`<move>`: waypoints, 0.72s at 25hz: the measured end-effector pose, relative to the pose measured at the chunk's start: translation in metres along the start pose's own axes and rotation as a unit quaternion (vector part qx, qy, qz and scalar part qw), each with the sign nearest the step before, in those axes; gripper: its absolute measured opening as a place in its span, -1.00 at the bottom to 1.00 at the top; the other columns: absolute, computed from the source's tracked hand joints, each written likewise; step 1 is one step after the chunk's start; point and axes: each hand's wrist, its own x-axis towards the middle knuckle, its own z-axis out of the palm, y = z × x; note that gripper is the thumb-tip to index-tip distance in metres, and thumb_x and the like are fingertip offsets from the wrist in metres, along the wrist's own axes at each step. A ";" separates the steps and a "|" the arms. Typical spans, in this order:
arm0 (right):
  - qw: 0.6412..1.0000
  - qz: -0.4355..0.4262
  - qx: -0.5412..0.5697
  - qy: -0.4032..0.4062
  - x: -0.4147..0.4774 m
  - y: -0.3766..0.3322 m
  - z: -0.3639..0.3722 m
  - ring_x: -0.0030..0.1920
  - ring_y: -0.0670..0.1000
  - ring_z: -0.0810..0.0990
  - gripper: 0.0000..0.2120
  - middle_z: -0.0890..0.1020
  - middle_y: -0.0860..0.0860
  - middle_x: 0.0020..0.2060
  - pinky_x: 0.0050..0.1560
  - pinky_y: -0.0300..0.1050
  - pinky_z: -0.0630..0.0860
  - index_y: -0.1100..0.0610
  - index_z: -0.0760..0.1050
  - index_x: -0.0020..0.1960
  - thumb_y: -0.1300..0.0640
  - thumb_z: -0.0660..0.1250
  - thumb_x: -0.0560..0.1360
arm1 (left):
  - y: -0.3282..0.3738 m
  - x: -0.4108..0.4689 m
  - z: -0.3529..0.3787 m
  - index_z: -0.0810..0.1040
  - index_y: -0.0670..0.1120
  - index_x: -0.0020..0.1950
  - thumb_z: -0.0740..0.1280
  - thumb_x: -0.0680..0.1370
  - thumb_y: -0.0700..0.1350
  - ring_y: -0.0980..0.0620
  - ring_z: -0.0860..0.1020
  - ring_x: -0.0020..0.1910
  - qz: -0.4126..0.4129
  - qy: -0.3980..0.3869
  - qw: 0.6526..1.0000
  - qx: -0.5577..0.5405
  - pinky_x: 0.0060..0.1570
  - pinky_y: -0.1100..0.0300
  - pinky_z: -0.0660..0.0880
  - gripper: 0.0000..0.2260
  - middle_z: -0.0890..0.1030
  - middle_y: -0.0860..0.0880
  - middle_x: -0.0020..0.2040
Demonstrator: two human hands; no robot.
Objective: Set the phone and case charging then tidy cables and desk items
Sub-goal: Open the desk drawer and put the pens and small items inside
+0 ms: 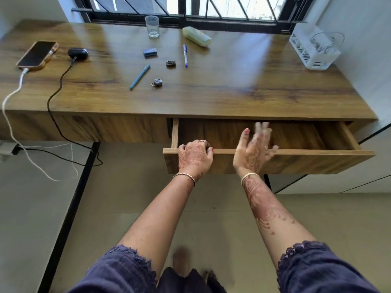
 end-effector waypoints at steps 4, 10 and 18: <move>0.981 -0.066 -0.090 -0.160 -0.007 0.003 -0.007 0.22 0.05 0.51 -0.44 0.60 0.01 0.15 0.34 0.05 0.26 0.04 0.54 0.09 -0.25 -0.13 0.59 | 0.004 -0.019 0.000 0.58 -0.02 0.09 0.12 0.61 0.07 -0.03 0.54 0.12 -0.024 -0.014 1.000 0.009 0.27 0.01 0.28 -0.70 0.62 0.00 0.06; 0.922 -0.081 -0.228 -0.302 -0.017 0.007 -0.032 0.03 0.09 0.58 -0.26 0.64 0.06 0.00 -0.05 -0.05 0.38 0.04 0.57 -0.02 -0.37 -0.27 0.52 | 0.007 -0.042 0.000 0.58 -0.06 0.08 0.07 0.62 0.14 -0.05 0.58 -0.01 -0.082 -0.022 0.996 -0.025 -0.01 0.08 0.51 -0.62 0.64 -0.05 -0.03; 0.881 -0.045 -0.267 -0.388 -0.023 0.017 -0.036 0.08 0.10 0.59 -0.12 0.64 0.08 0.03 0.11 0.01 0.42 0.11 0.57 0.11 -0.44 -0.31 0.45 | 0.005 -0.057 0.006 0.58 -0.04 0.05 0.04 0.61 0.17 -0.06 0.59 -0.02 -0.114 -0.104 0.988 0.006 -0.03 0.08 0.51 -0.59 0.64 -0.06 -0.03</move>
